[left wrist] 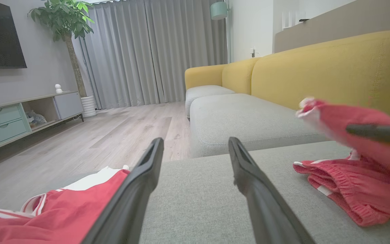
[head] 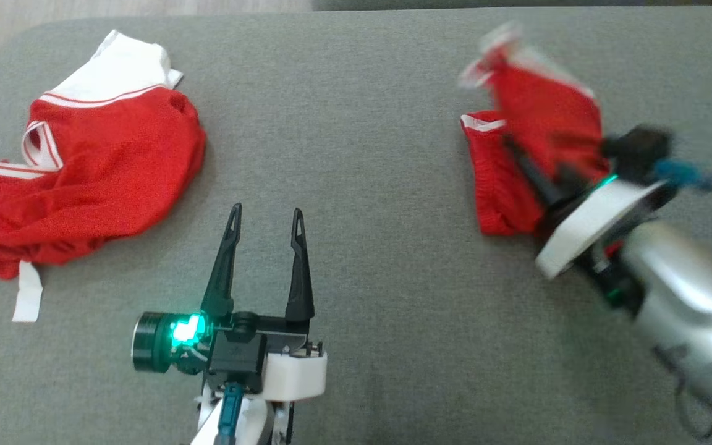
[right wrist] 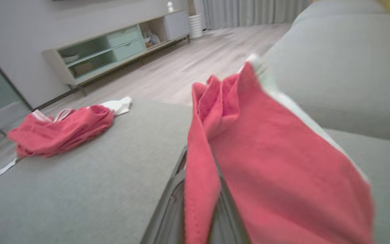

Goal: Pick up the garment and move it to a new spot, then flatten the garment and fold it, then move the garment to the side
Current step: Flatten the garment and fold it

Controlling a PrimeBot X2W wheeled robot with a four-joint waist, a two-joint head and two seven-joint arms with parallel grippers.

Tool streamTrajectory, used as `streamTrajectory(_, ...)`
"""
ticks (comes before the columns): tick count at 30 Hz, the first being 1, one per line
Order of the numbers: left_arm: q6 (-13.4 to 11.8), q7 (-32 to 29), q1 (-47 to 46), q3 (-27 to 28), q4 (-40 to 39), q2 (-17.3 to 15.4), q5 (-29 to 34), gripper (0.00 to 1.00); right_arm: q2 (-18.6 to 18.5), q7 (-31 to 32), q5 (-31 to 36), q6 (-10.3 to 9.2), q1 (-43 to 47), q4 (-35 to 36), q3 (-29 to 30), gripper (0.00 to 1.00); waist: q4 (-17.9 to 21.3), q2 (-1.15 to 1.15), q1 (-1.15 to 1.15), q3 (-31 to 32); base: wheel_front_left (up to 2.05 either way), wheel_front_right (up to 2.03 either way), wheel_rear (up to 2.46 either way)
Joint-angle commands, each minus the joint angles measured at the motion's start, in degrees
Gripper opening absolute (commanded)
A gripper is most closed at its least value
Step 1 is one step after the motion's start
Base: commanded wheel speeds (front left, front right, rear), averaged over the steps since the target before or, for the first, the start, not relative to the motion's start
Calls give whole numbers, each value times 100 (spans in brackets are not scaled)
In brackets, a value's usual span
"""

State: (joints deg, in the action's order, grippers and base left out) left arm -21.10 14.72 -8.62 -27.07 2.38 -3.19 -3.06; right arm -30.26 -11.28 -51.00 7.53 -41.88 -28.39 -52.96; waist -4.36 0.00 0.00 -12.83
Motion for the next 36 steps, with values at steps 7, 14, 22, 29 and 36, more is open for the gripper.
streamTrajectory(7,-9,28,34,249,-161,16,-116,100,763,-240,582,-4,646,-232,384,100,-90,0,0,154,0,0,0)
streamTrajectory(14,41,28,369,465,-245,4,-111,100,744,-368,1560,-4,1611,360,2333,100,114,0,0,616,0,0,0)
streamTrajectory(22,335,28,1114,885,-261,-41,-268,100,1392,-371,2993,-4,3922,1633,4264,100,320,0,0,1354,0,0,0)
streamTrajectory(29,504,28,1559,1234,-102,-16,-393,100,1700,-371,3605,-4,4754,1882,4361,100,428,0,0,1553,0,0,0)
streamTrajectory(36,609,28,1837,1318,34,17,-373,100,1809,-372,3796,-4,4832,1943,4370,100,454,0,0,1579,0,0,0)
